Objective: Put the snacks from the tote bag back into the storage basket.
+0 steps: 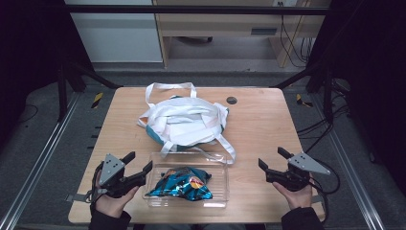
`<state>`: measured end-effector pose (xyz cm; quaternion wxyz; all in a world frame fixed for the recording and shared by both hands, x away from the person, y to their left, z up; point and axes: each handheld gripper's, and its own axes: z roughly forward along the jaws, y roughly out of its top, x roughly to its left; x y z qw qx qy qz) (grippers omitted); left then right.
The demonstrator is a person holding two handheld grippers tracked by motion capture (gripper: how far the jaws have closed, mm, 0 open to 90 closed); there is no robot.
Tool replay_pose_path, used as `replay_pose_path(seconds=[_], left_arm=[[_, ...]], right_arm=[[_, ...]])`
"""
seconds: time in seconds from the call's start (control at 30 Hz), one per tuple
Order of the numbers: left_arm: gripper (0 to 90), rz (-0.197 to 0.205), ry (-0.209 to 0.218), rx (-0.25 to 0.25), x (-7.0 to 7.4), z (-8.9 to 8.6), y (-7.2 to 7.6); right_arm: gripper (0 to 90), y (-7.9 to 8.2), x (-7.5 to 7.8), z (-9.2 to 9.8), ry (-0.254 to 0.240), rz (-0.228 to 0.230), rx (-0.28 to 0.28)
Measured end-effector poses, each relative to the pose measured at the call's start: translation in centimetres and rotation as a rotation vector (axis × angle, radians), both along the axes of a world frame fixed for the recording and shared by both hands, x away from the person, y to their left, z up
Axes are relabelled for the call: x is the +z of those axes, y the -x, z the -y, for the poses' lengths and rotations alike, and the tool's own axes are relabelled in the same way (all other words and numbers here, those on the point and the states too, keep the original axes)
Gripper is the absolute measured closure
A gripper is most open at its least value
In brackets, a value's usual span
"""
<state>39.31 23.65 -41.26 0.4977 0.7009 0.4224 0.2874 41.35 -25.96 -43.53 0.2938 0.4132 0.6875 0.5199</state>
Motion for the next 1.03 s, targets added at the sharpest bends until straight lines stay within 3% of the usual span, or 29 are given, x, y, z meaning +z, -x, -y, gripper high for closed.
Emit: replay_pose_path(seconds=[0.23,0.37,0.47,0.53,1.03], left_arm=[[29.8,-0.006,0.000,0.020,-0.4,-0.9,-0.6],[30.3,-0.006,-0.022,0.036,-1.0,-1.7,-1.2],[30.3,-0.024,-0.041,0.064,-1.6,-2.7,-1.7],[30.3,-0.036,-0.031,0.074,-2.0,-3.3,-1.9],[31.0,-0.064,-0.027,0.065,-3.2,-5.2,-2.8]], right_arm=[[15.7,0.0,0.0,0.0,0.003,-0.001,0.002],[15.7,0.0,0.0,0.0,0.005,-0.002,0.000],[15.7,-0.1,-0.1,0.0,0.009,-0.002,-0.002],[15.7,-0.1,-0.2,0.1,0.009,-0.004,-0.006],[15.5,-0.3,-0.4,0.3,0.018,-0.014,-0.011]])
